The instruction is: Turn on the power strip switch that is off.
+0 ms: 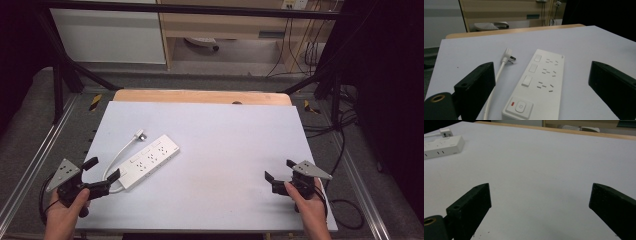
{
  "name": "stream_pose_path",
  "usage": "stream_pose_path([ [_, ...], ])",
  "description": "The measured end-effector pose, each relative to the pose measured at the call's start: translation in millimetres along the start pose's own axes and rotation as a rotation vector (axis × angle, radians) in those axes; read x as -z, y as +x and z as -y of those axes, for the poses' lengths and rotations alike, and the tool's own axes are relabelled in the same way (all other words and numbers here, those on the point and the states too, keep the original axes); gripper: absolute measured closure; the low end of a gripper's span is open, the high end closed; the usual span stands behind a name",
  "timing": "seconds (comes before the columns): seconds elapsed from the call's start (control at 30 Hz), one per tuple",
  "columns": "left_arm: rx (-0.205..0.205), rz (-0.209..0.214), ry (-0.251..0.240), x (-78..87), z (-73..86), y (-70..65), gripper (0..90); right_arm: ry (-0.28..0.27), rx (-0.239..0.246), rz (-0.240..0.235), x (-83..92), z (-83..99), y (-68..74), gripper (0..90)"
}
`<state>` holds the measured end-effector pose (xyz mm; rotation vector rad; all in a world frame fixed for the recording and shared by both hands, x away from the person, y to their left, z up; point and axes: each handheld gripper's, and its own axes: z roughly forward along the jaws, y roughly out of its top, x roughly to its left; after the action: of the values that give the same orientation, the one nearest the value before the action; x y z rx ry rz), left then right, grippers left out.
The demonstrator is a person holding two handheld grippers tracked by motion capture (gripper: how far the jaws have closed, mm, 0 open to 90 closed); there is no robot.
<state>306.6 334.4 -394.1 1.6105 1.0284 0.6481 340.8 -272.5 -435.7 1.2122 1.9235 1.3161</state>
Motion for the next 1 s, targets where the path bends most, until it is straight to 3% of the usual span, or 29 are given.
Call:
stream_pose_path([
  [0.1,0.017,0.004,-0.014,1.7,-1.1,1.4,7.3,-0.006,0.004,0.005,0.7,-1.2,1.4,4.4],
  [0.27,0.008,0.003,-0.021,3.8,-2.9,0.8,7.3,-0.039,0.005,0.013,1.6,-6.4,5.4,4.4],
  [0.5,0.015,0.010,-0.022,4.7,-5.7,0.6,7.3,-0.019,0.028,0.005,-3.1,-7.9,12.4,3.4],
  [0.77,0.017,0.008,-0.058,8.7,-11.2,-0.5,7.0,-0.015,0.010,0.007,-4.4,-7.5,11.6,3.0],
  [1.0,-0.015,0.012,-0.075,7.4,-17.2,-3.9,6.6,-0.018,-0.004,0.012,-4.4,-8.1,9.8,3.1],
])
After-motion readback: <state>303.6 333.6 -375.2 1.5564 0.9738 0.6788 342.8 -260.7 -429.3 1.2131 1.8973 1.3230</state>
